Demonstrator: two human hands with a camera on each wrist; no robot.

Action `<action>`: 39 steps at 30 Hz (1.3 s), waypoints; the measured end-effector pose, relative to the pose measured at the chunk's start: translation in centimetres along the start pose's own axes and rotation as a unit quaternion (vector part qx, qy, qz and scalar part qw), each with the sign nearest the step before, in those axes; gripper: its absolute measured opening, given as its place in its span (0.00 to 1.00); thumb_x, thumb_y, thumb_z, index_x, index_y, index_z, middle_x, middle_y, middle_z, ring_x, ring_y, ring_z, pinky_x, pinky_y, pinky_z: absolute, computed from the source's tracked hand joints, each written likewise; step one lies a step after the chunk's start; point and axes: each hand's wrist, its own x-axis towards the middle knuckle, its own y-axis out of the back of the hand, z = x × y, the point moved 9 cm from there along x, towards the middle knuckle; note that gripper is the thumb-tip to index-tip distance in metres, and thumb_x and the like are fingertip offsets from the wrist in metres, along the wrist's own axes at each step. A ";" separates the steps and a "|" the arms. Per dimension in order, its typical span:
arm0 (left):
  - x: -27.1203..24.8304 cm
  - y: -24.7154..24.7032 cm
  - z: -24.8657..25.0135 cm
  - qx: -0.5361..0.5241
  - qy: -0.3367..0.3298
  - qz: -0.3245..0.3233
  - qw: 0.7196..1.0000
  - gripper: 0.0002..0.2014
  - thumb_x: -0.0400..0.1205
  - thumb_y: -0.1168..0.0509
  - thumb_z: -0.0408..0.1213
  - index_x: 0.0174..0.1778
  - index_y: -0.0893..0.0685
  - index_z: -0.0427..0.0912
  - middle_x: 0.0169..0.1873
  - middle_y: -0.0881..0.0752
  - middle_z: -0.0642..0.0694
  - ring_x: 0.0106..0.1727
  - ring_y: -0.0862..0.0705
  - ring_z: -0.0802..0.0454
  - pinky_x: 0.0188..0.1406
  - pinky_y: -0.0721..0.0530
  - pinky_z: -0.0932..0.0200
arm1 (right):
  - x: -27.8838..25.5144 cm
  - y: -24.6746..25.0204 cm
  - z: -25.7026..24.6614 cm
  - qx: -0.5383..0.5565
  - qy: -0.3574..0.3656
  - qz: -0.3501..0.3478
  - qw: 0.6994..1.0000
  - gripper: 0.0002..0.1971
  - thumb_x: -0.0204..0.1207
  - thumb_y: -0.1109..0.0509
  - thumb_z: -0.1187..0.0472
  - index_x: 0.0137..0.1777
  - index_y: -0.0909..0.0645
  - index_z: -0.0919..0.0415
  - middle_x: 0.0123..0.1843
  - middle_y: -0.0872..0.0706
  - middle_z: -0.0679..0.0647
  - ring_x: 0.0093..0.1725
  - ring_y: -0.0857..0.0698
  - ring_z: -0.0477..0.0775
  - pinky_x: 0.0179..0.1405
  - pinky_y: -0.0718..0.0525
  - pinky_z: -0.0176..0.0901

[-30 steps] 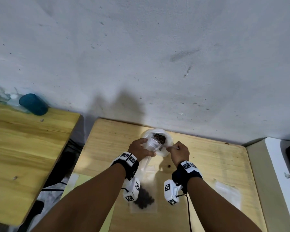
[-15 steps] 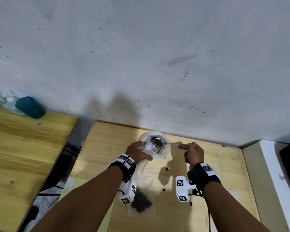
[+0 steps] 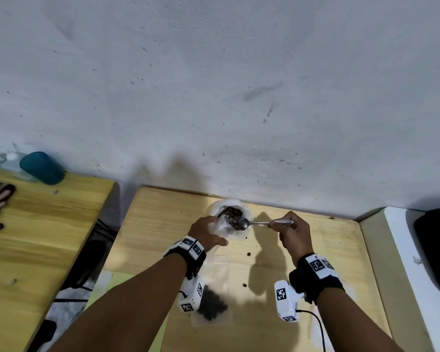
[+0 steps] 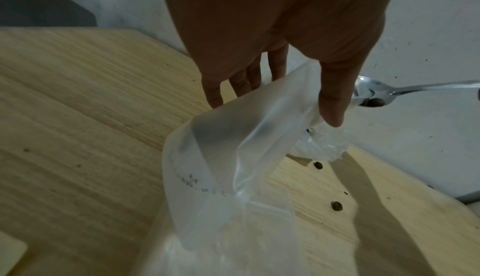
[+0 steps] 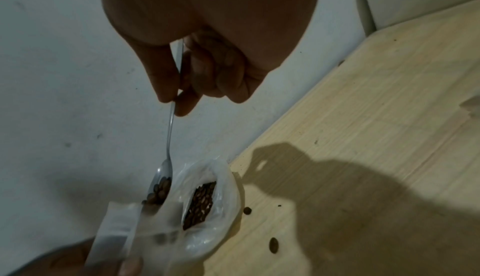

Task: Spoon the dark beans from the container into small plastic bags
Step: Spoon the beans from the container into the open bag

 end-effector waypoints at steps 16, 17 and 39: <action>-0.4 -0.4 0.6 -0.006 -0.005 -0.001 1.000 0.44 0.62 0.18 0.44 0.75 0.27 0.47 0.74 0.27 0.47 0.73 0.27 0.48 0.69 0.26 0.57 | -1.5 -0.1 -0.1 -0.063 0.051 0.079 0.994 0.15 0.71 0.22 0.69 0.31 0.24 0.59 0.41 0.10 0.56 0.42 0.14 0.53 0.38 0.22 0.40; -0.4 -0.3 0.5 -0.007 -0.004 -0.001 1.000 0.44 0.62 0.17 0.44 0.74 0.27 0.47 0.74 0.28 0.47 0.73 0.27 0.49 0.69 0.26 0.57 | -1.2 -0.3 -0.1 -0.078 0.047 0.089 0.992 0.14 0.72 0.22 0.68 0.31 0.24 0.59 0.42 0.10 0.56 0.42 0.15 0.53 0.37 0.23 0.36; -0.5 0.1 0.5 -0.020 -0.027 -0.008 0.999 0.45 0.57 0.16 0.47 0.71 0.26 0.51 0.75 0.32 0.49 0.72 0.28 0.49 0.72 0.26 0.51 | 0.6 -3.6 1.2 -0.218 -0.012 0.044 0.975 0.08 0.74 0.25 0.56 0.52 0.17 0.53 0.47 0.15 0.53 0.42 0.18 0.54 0.38 0.24 0.40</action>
